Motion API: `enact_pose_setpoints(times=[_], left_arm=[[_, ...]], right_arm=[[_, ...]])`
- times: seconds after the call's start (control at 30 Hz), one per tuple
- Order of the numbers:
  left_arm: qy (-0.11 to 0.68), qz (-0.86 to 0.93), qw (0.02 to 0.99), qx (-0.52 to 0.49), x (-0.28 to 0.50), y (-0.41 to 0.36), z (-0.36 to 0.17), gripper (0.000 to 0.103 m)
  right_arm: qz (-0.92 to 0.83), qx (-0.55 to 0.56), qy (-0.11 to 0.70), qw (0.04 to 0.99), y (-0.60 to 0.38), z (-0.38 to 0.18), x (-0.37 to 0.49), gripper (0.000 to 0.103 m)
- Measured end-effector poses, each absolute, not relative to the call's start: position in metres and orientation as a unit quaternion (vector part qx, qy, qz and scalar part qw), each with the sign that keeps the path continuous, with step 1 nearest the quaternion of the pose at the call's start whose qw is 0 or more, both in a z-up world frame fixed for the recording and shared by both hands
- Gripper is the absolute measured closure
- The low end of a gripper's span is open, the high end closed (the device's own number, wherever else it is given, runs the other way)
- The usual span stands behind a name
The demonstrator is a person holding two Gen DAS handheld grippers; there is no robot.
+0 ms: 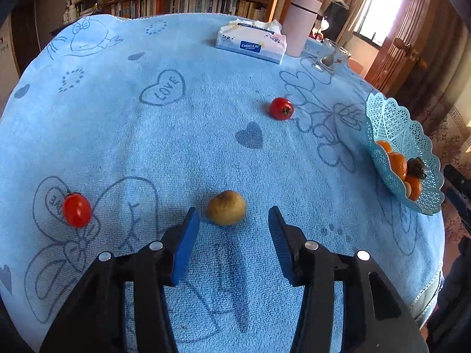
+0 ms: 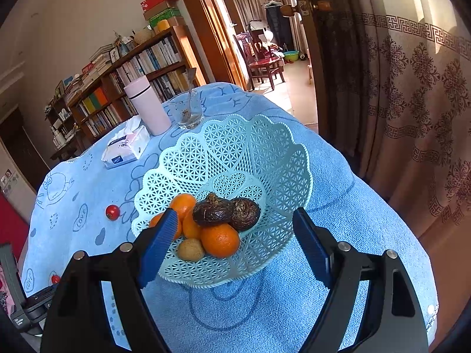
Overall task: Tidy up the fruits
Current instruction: 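Grasp the small tan fruit with the left tool, then drop the tan fruit into the basket with the left tool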
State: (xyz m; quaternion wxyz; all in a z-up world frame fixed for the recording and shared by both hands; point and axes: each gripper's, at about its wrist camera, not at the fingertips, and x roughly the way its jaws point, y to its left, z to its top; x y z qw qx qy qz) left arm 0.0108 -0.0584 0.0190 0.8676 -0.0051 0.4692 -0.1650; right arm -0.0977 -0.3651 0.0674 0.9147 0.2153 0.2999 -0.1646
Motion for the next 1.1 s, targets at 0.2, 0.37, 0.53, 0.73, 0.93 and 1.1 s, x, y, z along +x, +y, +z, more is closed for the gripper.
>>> enact_pose_setpoints(times=[0.2,0.37,0.53,0.73,0.93,1.1], left_arm=[[0.460,-0.145,0.876,0.007,0.013,-0.065,0.015,0.075],[0.456,-0.141,0.879,0.022,0.017,-0.072,0.017,0.075],[0.444,-0.161,0.881,0.034,0.016,-0.094,0.029,0.075],[0.414,-0.203,0.886,0.047,0.011,-0.132,0.055,0.075],[0.390,-0.255,0.882,0.065,0.006,-0.182,0.076,0.075],[0.378,-0.302,0.872,0.071,0.007,-0.223,0.084,0.074]], right_arm=[[-0.168,0.223,0.297,0.913,-0.374,0.065,-0.104,0.021],[-0.173,0.231,0.291,0.912,-0.384,0.065,-0.111,0.021],[-0.185,0.242,0.282,0.910,-0.396,0.067,-0.120,0.021],[-0.192,0.251,0.277,0.908,-0.407,0.066,-0.128,0.021],[-0.197,0.259,0.274,0.905,-0.414,0.064,-0.134,0.021],[-0.203,0.263,0.271,0.903,-0.419,0.064,-0.139,0.021]])
